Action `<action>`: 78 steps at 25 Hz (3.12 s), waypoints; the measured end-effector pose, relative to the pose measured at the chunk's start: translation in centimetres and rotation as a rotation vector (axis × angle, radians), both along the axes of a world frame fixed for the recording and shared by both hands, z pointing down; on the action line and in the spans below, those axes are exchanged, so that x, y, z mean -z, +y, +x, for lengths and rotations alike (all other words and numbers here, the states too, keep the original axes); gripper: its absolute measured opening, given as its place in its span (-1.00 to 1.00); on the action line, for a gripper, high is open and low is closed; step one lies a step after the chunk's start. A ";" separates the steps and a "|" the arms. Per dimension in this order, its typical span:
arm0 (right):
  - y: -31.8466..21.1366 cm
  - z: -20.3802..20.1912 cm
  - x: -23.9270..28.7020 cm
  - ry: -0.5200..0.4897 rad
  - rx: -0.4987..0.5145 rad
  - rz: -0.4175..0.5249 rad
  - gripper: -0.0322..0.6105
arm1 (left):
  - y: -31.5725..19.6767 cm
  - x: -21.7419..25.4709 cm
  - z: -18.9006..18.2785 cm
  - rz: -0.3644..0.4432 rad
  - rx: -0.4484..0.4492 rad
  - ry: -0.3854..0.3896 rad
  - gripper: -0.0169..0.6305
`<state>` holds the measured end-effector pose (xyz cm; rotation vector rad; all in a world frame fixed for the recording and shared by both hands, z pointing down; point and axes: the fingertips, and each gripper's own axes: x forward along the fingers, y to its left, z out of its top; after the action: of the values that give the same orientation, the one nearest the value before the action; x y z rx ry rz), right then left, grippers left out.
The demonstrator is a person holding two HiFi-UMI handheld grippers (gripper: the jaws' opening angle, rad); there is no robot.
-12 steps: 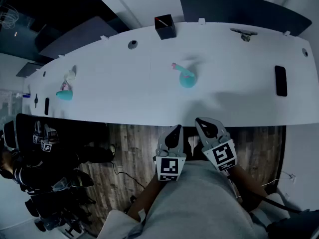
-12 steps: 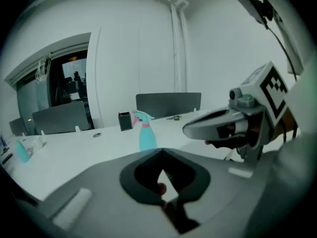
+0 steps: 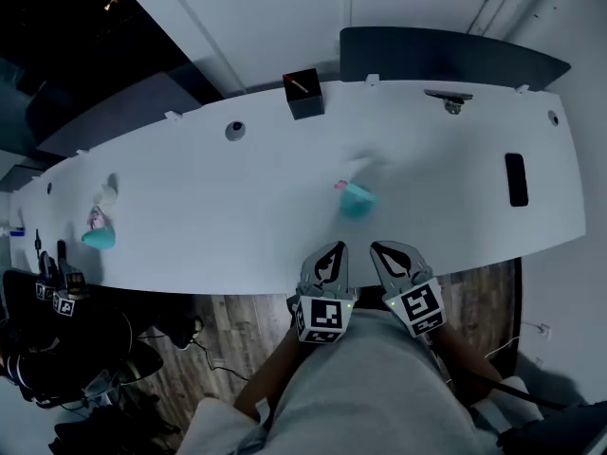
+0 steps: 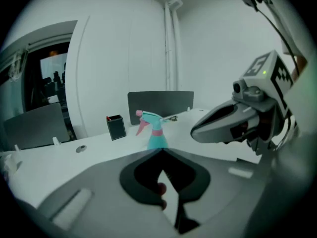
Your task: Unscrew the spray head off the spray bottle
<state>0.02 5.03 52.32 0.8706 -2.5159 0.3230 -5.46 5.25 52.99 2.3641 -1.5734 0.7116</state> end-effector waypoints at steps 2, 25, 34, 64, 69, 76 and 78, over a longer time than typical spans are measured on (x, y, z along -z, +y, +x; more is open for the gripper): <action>-0.6 -0.4 -0.8 0.040 -0.023 -0.014 -0.90 | -0.9 -0.4 -0.2 -0.005 -0.050 -0.004 -0.94; -9.9 -3.9 -11.8 0.219 0.201 -0.030 0.52 | -4.5 -0.9 -3.3 -0.064 0.103 -0.126 -0.94; -10.2 -4.9 -12.2 0.336 0.327 0.082 0.34 | -5.8 1.3 -3.1 0.039 0.056 -0.200 -0.94; -12.1 -1.2 -5.2 0.951 0.407 0.621 0.33 | -5.5 2.5 1.6 0.093 -0.586 -0.740 -0.68; -12.3 -1.0 -4.8 1.001 0.422 0.690 0.33 | -5.2 2.0 1.5 0.047 -0.560 -0.668 -0.68; -13.2 -1.2 -2.9 0.972 0.370 0.773 0.32 | -5.9 2.7 1.0 -0.085 -0.376 -0.268 -0.70; -13.8 -1.2 -2.0 0.970 0.340 0.827 0.33 | -6.3 3.1 0.9 -0.139 -0.290 -0.091 -0.70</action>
<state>-1.21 -8.73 54.29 0.5978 -1.7359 -1.0616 -4.52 -1.01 49.84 2.5113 -1.1793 0.9662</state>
